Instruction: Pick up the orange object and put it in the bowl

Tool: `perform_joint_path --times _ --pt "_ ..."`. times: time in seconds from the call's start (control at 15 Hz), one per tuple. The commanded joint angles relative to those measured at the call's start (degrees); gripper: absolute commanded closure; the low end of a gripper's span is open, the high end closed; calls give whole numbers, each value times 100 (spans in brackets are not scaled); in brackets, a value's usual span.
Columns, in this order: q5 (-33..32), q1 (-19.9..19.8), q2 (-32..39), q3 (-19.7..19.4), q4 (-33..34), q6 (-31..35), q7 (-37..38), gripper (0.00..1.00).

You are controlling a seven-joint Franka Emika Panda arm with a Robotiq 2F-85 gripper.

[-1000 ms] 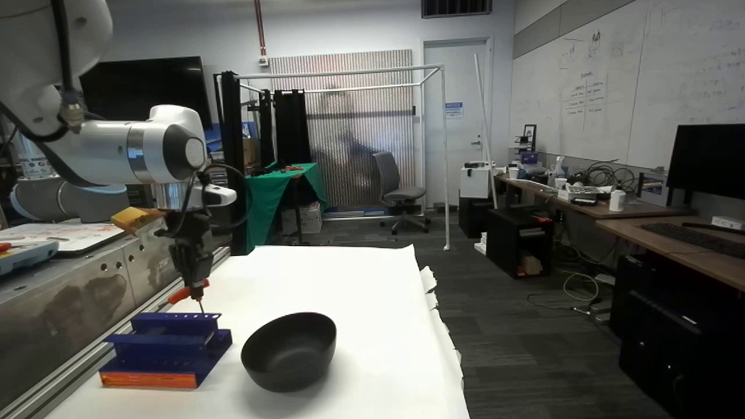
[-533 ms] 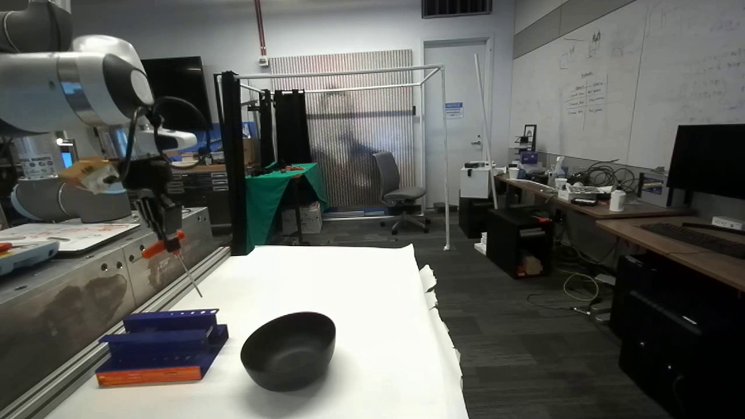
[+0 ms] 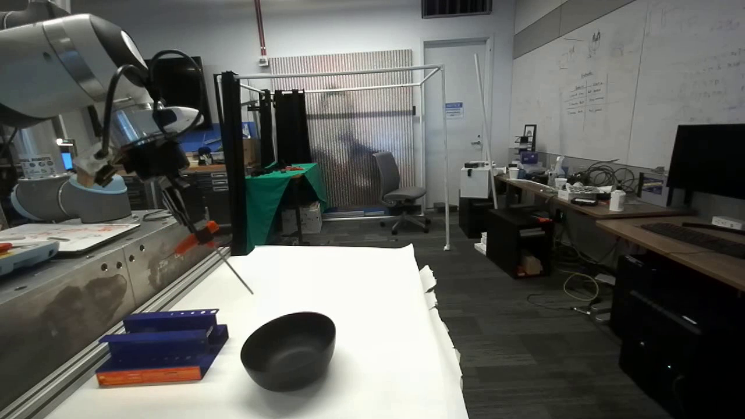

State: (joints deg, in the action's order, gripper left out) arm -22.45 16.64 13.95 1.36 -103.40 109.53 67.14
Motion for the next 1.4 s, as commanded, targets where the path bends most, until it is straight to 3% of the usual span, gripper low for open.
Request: perform_joint_path --times 0.0,0.4,0.47,0.53,0.73,1.13,1.33 --pt "-104 -210 495 -3 192 -449 104 90" --pt "-20 -427 1338 -145 493 -249 -32 90" --pt "-1 -436 1419 -169 543 -265 -41 74" --pt "25 -446 1472 -183 572 -205 -26 53" --pt "134 -493 1508 -187 606 -108 -112 44" --pt "1337 -812 935 108 -15 939 -1376 1" --pt "1993 -900 450 231 -496 1418 -2125 0"
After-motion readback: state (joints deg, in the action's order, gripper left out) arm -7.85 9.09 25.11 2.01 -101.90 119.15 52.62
